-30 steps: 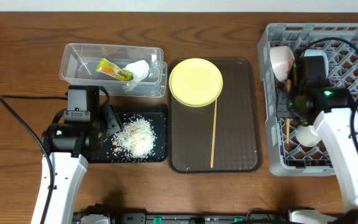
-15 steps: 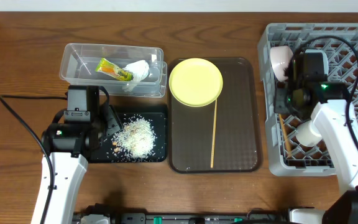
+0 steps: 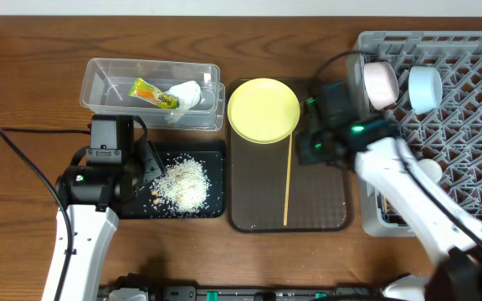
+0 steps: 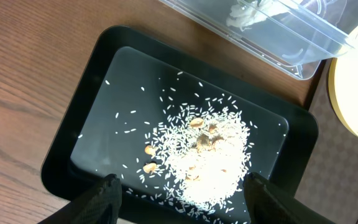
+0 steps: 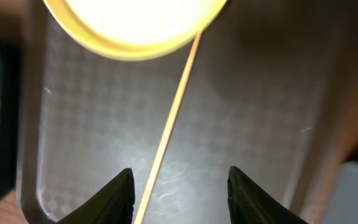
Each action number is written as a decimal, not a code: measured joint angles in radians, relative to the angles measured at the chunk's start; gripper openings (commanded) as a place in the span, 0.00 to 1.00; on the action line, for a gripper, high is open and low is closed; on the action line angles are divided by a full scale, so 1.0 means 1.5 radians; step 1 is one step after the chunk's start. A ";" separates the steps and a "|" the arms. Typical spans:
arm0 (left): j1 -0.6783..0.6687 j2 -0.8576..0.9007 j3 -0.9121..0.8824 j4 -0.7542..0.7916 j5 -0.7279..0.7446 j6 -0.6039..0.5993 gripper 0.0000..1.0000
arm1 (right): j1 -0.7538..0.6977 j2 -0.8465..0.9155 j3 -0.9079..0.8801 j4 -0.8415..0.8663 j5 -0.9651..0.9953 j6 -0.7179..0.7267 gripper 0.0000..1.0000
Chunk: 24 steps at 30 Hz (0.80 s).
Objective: Sort waste into correct bins and load items into the dishwasher rack
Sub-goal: 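Reach the right gripper back and grasp the second chopstick, then carry the second chopstick into the rack and release it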
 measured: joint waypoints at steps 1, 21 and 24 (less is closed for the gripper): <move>0.000 0.000 0.000 0.000 0.000 0.000 0.66 | 0.011 0.019 -0.002 0.001 0.005 0.012 0.45; 0.000 0.000 0.000 0.000 0.000 0.000 0.66 | 0.072 0.196 -0.007 0.012 0.061 0.187 0.01; 0.000 0.000 0.000 0.000 0.000 0.000 0.66 | 0.063 0.190 -0.007 -0.005 0.063 0.184 0.01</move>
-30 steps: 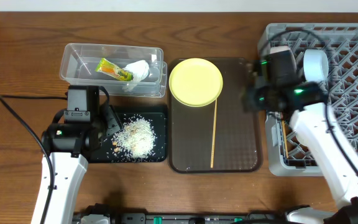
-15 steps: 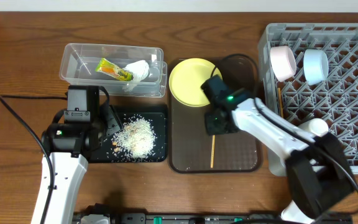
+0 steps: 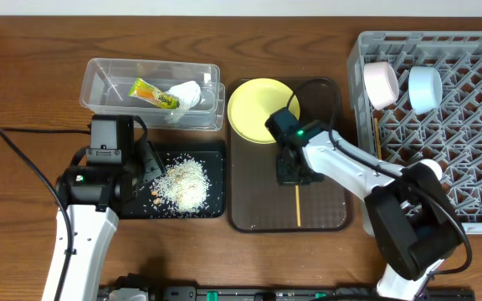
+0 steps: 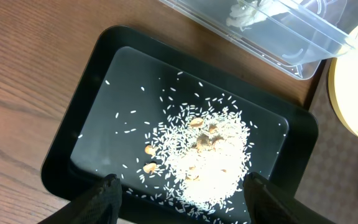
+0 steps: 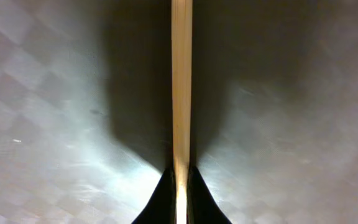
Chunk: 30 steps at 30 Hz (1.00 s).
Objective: Sort waste into correct bins and load items into the dishwasher rack
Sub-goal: 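Carry the second chopstick into the rack and release it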
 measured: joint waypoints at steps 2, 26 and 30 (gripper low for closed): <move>0.000 0.000 0.000 0.000 0.000 0.000 0.66 | -0.018 -0.013 -0.001 -0.011 0.000 -0.015 0.01; 0.000 0.000 0.000 0.000 0.000 0.000 0.66 | -0.401 -0.234 0.050 -0.063 0.009 -0.371 0.28; 0.000 0.000 0.000 0.000 0.000 0.000 0.66 | -0.400 -0.220 0.049 -0.051 0.003 -0.382 0.38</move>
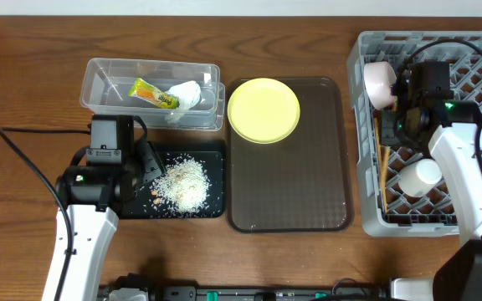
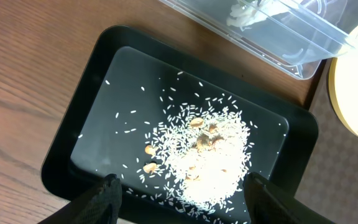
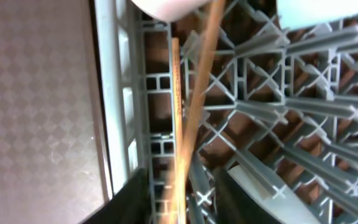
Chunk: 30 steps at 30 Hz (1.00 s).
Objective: Sort waste into correct bins and load items into the dishwasher rack
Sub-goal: 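Carry the second chopstick into the rack and release it, then reach the right gripper to the yellow plate edge and grasp it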
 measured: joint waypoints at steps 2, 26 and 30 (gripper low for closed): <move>0.000 0.000 0.000 0.000 0.000 0.000 0.66 | 0.001 -0.002 0.001 0.008 -0.011 -0.003 0.40; 0.000 0.000 0.000 0.000 0.000 0.000 0.66 | 0.278 0.187 0.029 0.277 -0.031 0.256 0.49; 0.000 0.000 0.000 0.000 0.000 0.000 0.66 | 0.290 0.251 0.029 0.310 -0.017 0.319 0.46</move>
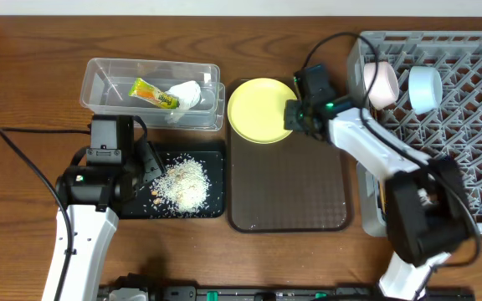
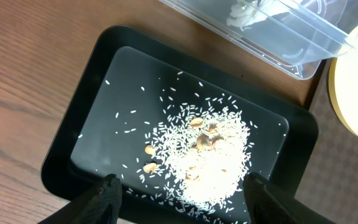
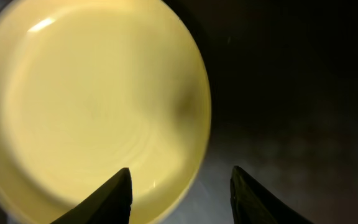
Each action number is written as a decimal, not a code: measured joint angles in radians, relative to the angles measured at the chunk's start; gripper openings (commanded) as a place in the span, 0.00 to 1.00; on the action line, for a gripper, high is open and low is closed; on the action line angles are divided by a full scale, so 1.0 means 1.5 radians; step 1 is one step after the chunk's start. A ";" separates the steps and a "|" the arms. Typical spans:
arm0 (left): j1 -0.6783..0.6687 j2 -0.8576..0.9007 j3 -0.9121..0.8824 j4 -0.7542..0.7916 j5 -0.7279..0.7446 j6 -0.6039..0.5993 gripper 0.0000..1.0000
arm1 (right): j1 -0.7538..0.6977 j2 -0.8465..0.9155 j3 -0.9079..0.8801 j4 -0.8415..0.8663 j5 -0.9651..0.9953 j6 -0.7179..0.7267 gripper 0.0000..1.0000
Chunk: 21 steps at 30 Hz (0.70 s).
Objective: Sort waste into correct bins and load items into the dishwasher rack
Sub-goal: 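Reach the right gripper to the yellow plate edge and grasp it, then carry the yellow plate into the rack and stand it upright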
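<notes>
A yellow plate (image 1: 262,109) lies at the far end of the brown tray (image 1: 287,188). My right gripper (image 1: 294,114) hovers low at the plate's right rim, open. In the right wrist view the plate (image 3: 92,106) fills the left side and its right rim passes between my right gripper's (image 3: 182,196) spread fingers, which hold nothing. My left gripper (image 1: 145,163) hangs open over the black tray of rice (image 1: 182,180). The left wrist view shows the rice heap (image 2: 207,152) just beyond my left gripper (image 2: 185,199).
A grey dishwasher rack (image 1: 454,138) stands at the right, with a pink cup (image 1: 382,84) and a blue cup (image 1: 425,88) at its far left. A clear bin (image 1: 99,79) holding wrappers (image 1: 153,94) sits behind the black tray.
My right gripper was over the rack's left side with a chopstick between its fingers. It is now at the yellow plate's right rim, open and empty. The left arm has not moved.
My right gripper stood open above a chopstick lying on the brown tray. Then it was shut on that chopstick on the tray. Then it had the chopstick over the rack's left side. The tray now holds only the plate, where the gripper stands open.
</notes>
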 measured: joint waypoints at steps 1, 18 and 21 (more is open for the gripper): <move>0.000 0.000 0.000 0.000 0.000 0.000 0.66 | 0.001 0.014 0.000 0.005 0.003 0.017 0.44; 0.000 0.000 0.000 0.000 0.000 0.000 0.66 | -0.021 -0.001 0.001 -0.081 0.055 0.045 0.01; 0.000 0.000 0.000 -0.001 0.000 0.000 0.66 | -0.052 -0.072 -0.001 -0.134 0.065 -0.014 0.01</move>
